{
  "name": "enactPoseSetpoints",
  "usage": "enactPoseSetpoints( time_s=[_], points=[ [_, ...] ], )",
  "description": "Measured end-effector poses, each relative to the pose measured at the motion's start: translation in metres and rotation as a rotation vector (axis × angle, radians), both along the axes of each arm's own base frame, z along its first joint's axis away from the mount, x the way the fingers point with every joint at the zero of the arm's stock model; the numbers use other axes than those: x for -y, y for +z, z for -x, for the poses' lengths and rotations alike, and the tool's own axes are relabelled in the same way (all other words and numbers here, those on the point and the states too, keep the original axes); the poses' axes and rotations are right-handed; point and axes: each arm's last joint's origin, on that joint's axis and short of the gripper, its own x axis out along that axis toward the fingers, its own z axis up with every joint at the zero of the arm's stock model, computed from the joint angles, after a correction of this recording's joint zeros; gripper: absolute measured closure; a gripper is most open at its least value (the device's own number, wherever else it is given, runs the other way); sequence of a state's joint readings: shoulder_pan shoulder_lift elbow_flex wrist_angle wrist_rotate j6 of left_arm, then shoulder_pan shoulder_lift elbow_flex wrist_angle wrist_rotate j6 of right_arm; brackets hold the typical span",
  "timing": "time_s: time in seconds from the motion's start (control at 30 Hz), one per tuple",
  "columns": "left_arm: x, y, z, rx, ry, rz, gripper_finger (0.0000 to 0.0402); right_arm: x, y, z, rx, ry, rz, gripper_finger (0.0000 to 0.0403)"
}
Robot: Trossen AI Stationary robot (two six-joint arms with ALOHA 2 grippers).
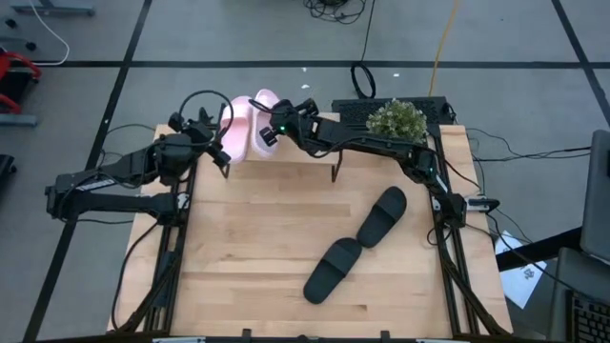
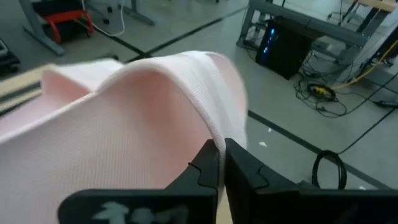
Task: Pick and place slides into the shelf
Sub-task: Put the pink slipper on the shelf
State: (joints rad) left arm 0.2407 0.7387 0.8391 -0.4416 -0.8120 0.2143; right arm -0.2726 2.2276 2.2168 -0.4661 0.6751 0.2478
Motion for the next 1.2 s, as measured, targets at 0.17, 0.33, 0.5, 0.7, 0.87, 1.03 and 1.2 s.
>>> enactPoseSetpoints(
  time_s=[0.17, 0.33, 0.5, 0.7, 0.87, 1.03, 1.2],
  points=[
    [0.000, 0.000, 0.000, 0.003, 0.001, 0.002, 0.0192, 0.002, -0.012, -0.005, -0.013, -0.001, -0.002, 0.0403],
    [0.000, 0.000, 0.000, 0.003, 0.001, 0.003, 0.0192, 0.003, -0.015, -0.006, -0.018, -0.004, -0.005, 0.0403],
    [0.000, 0.000, 0.000, 0.002, 0.000, 0.002, 0.0192, 0.003, -0.014, -0.006, -0.017, -0.009, -0.002, 0.0403],
    [0.000, 0.000, 0.000, 0.005, 0.001, 0.004, 0.0192, 0.006, -0.018, -0.008, -0.008, -0.015, 0.001, 0.0403],
    [0.000, 0.000, 0.000, 0.005, 0.001, 0.004, 0.0192, 0.010, -0.025, -0.010, -0.021, -0.020, -0.003, 0.0403],
    [0.000, 0.000, 0.000, 0.006, 0.002, 0.005, 0.0192, 0.011, -0.026, -0.009, -0.019, -0.030, -0.004, 0.0403],
    [0.000, 0.000, 0.000, 0.006, 0.001, 0.005, 0.0192, 0.011, -0.027, -0.009, -0.023, -0.030, -0.008, 0.0403]
  ],
)
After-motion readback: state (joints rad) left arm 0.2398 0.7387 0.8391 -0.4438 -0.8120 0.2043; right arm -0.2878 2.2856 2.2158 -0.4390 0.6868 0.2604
